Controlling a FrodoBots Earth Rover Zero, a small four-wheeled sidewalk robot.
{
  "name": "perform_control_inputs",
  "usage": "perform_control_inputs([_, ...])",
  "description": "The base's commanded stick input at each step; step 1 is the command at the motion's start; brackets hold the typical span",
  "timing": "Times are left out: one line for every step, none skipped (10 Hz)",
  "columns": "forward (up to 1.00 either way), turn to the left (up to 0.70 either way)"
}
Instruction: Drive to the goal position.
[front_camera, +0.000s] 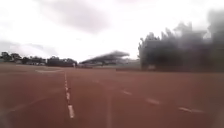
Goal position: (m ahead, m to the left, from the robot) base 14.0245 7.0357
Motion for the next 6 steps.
perform_control_inputs([1.00, -0.40])
perform_control_inputs([1.00, -0.40])
perform_control_inputs([1.00, -0.40])
perform_control_inputs([1.00, -0.22])
perform_control_inputs([1.00, 0.00])
perform_control_inputs([1.00, 0.00])
